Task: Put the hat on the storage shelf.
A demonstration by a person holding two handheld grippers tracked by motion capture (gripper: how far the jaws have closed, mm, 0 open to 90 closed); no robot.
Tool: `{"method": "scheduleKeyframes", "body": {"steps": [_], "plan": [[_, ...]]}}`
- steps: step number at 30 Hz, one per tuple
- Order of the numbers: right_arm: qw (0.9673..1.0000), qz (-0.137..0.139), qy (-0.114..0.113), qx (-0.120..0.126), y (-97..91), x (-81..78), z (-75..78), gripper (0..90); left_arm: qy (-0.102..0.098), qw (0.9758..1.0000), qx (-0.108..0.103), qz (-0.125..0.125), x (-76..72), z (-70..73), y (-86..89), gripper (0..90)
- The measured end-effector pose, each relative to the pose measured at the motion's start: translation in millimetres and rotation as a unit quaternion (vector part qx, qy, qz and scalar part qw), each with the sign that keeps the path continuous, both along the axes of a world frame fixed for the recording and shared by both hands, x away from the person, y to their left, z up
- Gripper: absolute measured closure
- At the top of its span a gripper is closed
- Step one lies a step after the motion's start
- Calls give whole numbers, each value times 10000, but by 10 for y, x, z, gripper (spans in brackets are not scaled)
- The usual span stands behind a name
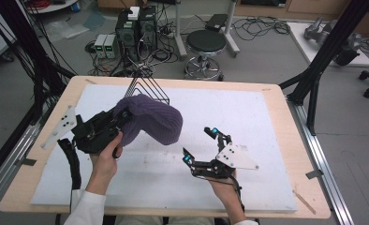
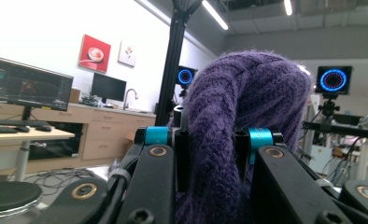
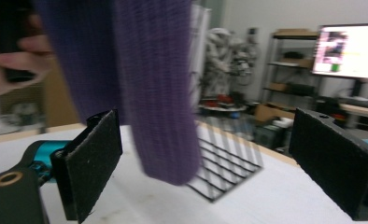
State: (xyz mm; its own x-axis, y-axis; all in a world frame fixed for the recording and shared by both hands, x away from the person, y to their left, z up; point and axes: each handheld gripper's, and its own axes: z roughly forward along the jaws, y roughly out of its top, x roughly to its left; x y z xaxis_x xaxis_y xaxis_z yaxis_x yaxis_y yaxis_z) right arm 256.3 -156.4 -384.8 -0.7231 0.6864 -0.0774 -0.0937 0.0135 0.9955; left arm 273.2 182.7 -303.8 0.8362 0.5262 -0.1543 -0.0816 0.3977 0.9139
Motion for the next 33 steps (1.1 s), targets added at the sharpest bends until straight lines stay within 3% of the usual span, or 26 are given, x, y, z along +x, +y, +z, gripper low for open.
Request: {"method": "scheduleKeyframes", "body": {"steps": [3, 4, 12, 19, 20, 21, 23, 27, 33], "plan": [[9998, 209, -2, -69, 55, 27, 11, 87, 30, 9999, -103, -98, 15, 0, -16, 783], [9991, 417, -3, -120, 118, 74, 34, 88, 44, 9998, -121, -143, 22, -2, -21, 783], [9961, 841, 251, -97, 301, 261, 116, 88, 96, 9990, -260, -347, 51, -23, -76, 783], [9956, 905, 222, -124, 402, 318, 121, 89, 101, 9987, -349, -344, 78, -33, -87, 782], [9958, 887, 198, -125, 417, 332, 116, 151, 95, 9987, -381, -331, 85, -33, -89, 783], [9958, 887, 198, -125, 417, 332, 116, 151, 87, 9986, -395, -340, 89, -34, -90, 783], [9969, 752, 156, -178, 423, 331, 119, 350, 94, 9985, -420, -350, 109, -36, -91, 783], [9965, 680, 201, -453, 457, 289, 116, 645, 175, 9984, -436, -328, 160, -41, -65, 783], [9972, 403, 379, -500, 478, 262, 148, 768, 193, 9991, -322, -213, 206, -40, 17, 783]]}}
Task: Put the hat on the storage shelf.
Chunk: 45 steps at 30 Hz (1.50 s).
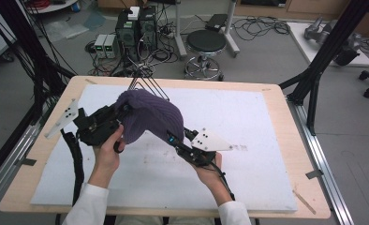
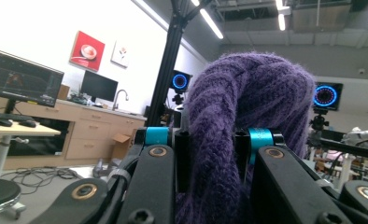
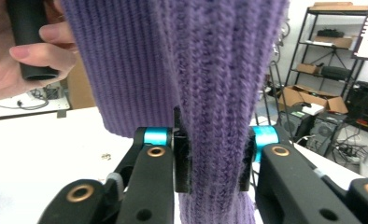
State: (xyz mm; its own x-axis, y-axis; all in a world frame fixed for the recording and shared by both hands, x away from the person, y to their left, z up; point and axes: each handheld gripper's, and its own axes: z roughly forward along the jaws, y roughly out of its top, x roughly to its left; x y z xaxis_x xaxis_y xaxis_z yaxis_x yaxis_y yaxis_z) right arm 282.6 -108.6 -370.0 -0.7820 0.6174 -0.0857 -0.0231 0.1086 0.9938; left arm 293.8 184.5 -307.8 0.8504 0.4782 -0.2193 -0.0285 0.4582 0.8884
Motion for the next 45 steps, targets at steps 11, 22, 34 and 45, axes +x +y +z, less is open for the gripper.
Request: {"method": "scheduleKeyframes", "body": {"steps": [11, 22, 34, 45], "plan": [[9981, -261, 548, 90, -54, 57, 118, 808, 33, 9987, 428, 262, 104, 95, 231, 790], [9979, -166, 630, 41, 126, 147, 270, 809, -72, 9961, 742, 473, 243, 424, 385, 794], [9977, -459, 487, 114, 377, 362, 475, 809, 67, 9944, 745, 745, 454, 640, 520, 794], [9971, -657, 296, 260, 560, 531, 673, 809, 48, 9929, 650, 999, 592, 777, 675, 796]]}}
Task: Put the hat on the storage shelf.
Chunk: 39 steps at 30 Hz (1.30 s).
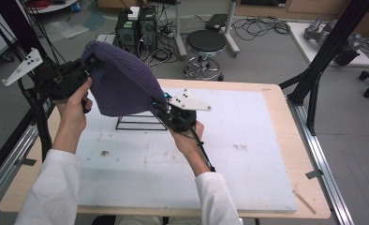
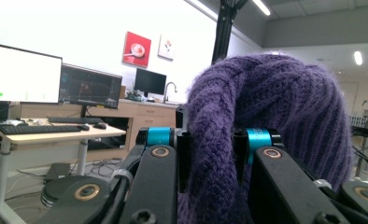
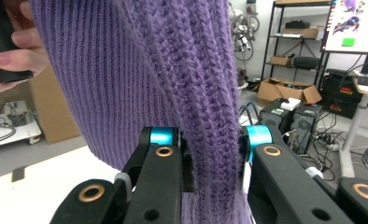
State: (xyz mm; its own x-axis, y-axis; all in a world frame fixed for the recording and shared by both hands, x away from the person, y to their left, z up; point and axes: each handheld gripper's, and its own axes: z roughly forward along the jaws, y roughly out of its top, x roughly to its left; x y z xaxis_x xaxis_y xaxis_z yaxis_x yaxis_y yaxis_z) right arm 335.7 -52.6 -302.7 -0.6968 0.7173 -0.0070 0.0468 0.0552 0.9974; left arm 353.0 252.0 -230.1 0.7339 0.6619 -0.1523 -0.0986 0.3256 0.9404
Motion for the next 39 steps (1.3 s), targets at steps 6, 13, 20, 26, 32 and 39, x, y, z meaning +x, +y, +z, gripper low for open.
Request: {"method": "scheduleKeyframes", "body": {"steps": [6, 13, 20, 26, 32, 39], "plan": [[9995, -238, -126, 135, 116, 99, 47, 809, -117, 9998, -32, 134, 101, 50, 40, 796], [9987, -366, -191, 305, 197, 213, 35, 809, -272, 9993, -16, 241, 150, 74, 67, 798], [9957, -510, -164, 762, 190, 374, 52, 809, -563, 9979, -132, 279, 199, 56, 9, 798], [9935, -556, -5, 996, 220, 478, 1, 809, -717, 9963, 93, 470, 249, 64, -35, 798], [9952, -499, 78, 839, 246, 480, -14, 809, -663, 9959, 162, 595, 295, 15, 0, 797], [9961, -579, 322, 582, 295, 463, -88, 807, -699, 9964, 259, 409, 304, -108, 10, 798]]}}
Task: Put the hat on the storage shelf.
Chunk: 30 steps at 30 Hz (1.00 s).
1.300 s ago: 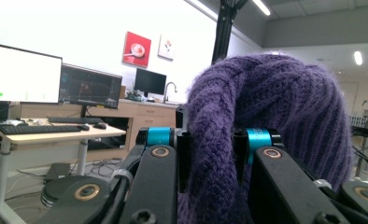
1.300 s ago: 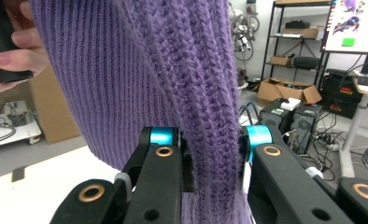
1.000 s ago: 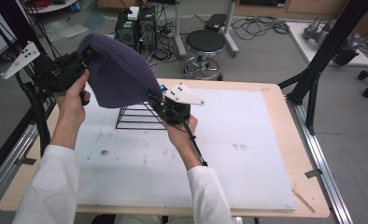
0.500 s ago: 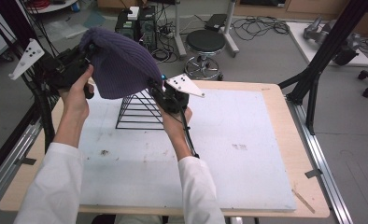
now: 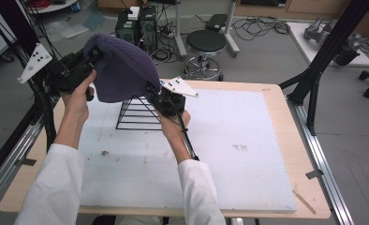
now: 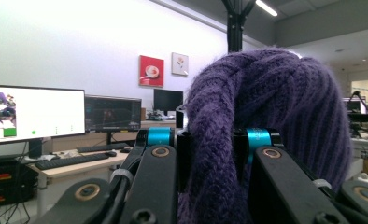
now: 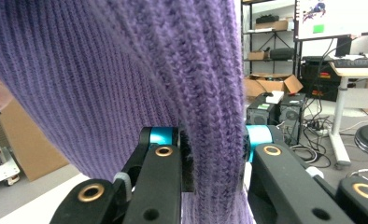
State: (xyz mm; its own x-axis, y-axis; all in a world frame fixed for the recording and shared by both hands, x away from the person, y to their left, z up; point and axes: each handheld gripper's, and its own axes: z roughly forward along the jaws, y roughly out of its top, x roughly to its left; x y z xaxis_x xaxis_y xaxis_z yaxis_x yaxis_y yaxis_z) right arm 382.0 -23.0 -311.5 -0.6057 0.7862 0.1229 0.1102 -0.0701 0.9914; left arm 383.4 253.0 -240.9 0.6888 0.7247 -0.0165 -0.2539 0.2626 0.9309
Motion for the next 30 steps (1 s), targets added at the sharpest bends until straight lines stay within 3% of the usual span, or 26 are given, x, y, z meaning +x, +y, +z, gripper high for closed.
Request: {"method": "scheduleKeyframes", "body": {"steps": [6, 13, 17, 25, 30], "plan": [[9998, -148, -154, 3, -20, -66, -86, 807, -9, 9999, -135, 50, -5, -140, 18, 798], [9997, -194, -159, 64, -6, -70, -211, 808, 19, 9997, -244, 45, -3, -283, 34, 798], [9995, -267, -153, 6, -8, -73, -290, 808, -48, 9998, -205, 63, -21, -366, 25, 798], [9994, -342, -36, -25, -36, -62, -422, 808, 84, 9997, -225, 27, -3, -525, -7, 797], [9993, -361, 120, -38, -14, -41, -482, 807, 46, 9999, -3, 96, -28, -539, -39, 797]]}}
